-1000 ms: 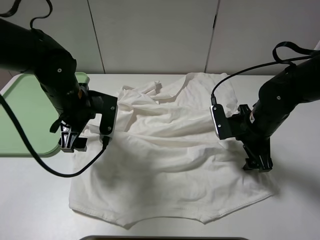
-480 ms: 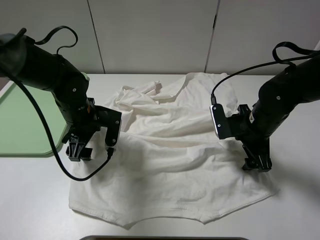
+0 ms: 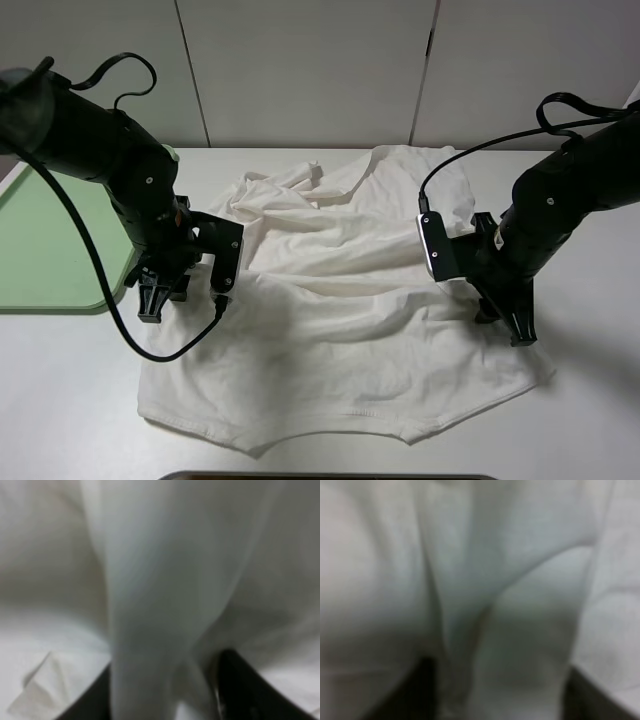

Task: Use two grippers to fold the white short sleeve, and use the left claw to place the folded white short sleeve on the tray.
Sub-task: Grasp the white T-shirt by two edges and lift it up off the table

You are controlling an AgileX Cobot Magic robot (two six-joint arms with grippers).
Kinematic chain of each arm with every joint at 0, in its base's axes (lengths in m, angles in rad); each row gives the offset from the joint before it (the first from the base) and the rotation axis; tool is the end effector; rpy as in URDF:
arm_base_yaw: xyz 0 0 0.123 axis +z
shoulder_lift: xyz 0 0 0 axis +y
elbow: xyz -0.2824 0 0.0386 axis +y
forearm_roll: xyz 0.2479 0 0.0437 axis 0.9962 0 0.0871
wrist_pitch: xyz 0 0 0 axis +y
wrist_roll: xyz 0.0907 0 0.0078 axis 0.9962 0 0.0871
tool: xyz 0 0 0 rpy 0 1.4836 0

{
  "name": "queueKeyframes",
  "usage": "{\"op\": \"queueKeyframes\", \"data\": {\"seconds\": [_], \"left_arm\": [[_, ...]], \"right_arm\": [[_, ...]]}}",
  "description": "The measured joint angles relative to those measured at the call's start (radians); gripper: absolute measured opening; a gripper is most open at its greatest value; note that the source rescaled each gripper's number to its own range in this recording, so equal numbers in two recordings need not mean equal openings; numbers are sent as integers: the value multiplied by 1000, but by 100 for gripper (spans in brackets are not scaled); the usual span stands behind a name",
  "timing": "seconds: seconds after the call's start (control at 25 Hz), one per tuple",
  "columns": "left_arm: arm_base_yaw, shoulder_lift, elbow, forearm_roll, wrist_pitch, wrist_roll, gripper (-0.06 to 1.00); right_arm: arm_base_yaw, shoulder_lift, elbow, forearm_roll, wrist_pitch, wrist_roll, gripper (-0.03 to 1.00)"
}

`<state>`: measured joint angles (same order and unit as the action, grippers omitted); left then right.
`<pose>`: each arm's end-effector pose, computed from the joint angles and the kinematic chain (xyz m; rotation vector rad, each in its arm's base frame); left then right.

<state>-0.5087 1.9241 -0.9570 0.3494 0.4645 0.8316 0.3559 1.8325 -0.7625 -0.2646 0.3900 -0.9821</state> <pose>0.2975 -0.1499 0.1082 2.1407 2.0060 0.3309 0.2717 0.0913 0.1007 -2.1104 2.1057 -0.2675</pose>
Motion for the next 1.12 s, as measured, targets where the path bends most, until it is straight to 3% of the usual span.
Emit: {"op": "queueKeyframes", "data": {"seconds": [0.12,0.16,0.2,0.28,0.8,1.0,1.12], "left_arm": [[0,0,0,0,0,0,27],[0,0,0,0,3,0,15],[0,0,0,0,4,0,9],[0,0,0,0,9,0,1],[0,-72,0,0,28,0,1],[0,-176,1,-55,58,0,1],[0,-227,0,-89,76,0,1]], "right_arm": [[0,0,0,1,-1,0,13],[0,0,0,3,0,0,3],[0,0,0,3,0,0,0],[0,0,0,3,0,0,0],[0,-95,1,1,35,0,0],[0,-225,1,25,56,0,0],[8,-297,1,91,39,1,0]]}}
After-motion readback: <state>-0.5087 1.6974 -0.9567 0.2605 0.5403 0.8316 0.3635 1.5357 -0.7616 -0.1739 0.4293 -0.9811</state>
